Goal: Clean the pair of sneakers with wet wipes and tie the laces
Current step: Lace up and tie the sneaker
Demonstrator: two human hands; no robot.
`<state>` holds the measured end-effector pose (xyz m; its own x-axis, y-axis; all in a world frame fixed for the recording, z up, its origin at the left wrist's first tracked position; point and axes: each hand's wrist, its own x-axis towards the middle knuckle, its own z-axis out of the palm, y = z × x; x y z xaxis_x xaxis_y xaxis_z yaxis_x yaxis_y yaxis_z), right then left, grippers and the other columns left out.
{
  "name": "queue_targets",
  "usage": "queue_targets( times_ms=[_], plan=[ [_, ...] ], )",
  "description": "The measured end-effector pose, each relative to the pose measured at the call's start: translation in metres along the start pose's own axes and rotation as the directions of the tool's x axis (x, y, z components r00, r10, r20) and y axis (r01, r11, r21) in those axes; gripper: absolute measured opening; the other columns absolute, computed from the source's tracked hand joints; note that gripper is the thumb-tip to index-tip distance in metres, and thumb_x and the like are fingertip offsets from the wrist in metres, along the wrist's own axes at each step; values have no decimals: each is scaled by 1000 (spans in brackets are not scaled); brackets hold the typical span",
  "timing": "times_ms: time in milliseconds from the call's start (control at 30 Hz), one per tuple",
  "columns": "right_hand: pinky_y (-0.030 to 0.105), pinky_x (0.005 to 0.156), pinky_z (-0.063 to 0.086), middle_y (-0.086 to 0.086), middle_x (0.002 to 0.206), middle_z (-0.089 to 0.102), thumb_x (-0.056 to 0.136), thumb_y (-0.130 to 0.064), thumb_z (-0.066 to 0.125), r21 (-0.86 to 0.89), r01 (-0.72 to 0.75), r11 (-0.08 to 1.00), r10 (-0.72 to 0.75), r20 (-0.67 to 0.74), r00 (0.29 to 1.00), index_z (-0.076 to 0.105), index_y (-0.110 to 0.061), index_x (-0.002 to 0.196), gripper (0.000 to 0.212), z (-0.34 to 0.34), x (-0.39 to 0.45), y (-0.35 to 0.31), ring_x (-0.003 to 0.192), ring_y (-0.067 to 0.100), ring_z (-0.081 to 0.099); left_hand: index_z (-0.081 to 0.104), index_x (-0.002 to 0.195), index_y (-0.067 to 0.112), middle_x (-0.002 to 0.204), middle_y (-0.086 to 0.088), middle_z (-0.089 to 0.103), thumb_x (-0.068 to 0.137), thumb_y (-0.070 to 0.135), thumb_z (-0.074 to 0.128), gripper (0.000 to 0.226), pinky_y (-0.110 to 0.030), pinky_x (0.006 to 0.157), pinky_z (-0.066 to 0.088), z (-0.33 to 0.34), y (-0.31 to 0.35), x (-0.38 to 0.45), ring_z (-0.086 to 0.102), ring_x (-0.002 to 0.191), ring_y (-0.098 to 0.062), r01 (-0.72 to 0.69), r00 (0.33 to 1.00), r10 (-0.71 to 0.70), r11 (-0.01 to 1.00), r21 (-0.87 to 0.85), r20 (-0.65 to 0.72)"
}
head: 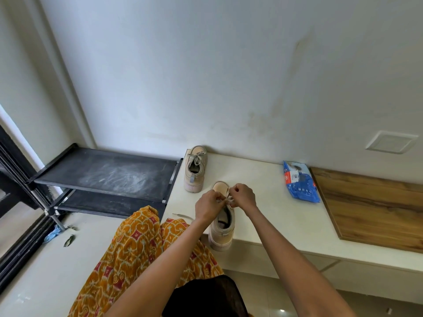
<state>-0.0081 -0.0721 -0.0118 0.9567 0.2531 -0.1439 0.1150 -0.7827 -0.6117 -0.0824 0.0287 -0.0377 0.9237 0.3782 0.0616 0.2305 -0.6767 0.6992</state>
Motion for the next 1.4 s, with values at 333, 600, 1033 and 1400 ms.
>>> queue_targets(
  times_ms=[333, 600, 1033, 1400],
  plan=[
    [23, 76, 46, -6, 104, 59, 85, -29, 67, 143, 386, 911, -371, -122, 920, 62, -21, 104, 21, -6, 0, 22, 93, 10, 54, 71, 95, 19, 97, 1, 67, 86, 36, 64, 21, -32, 72, 50, -2, -1, 4, 62, 87, -17, 12, 999, -12, 1000, -3, 47],
    [20, 77, 50, 6, 103, 71, 84, -23, 69, 47, 374, 926, -363, 378, 852, 68, -17, 114, 30, -26, -3, 20, 83, 9, 64, 74, 95, 16, 93, -3, 71, 82, 33, 69, 22, -28, 68, 47, -12, -1, 10, 64, 85, -17, 38, 987, -30, 998, -44, 159],
    [24, 72, 57, 9, 96, 69, 81, -6, 69, 314, 169, 934, -222, 143, 965, 67, -11, 103, 23, -8, -16, 40, 85, 22, 67, 72, 96, 14, 97, 0, 69, 85, 30, 66, 20, -30, 75, 51, -7, -5, 13, 62, 87, -14, -12, 987, 13, 1000, -8, 162],
    [28, 78, 54, 3, 98, 62, 80, -5, 69, 556, 53, 830, -107, 66, 992, 58, -21, 99, 28, 6, -28, 46, 90, 18, 61, 71, 92, 19, 98, 3, 68, 84, 35, 65, 19, -35, 76, 53, 1, -2, 5, 62, 88, -14, 21, 997, -19, 1000, -21, 69]
  ],
)
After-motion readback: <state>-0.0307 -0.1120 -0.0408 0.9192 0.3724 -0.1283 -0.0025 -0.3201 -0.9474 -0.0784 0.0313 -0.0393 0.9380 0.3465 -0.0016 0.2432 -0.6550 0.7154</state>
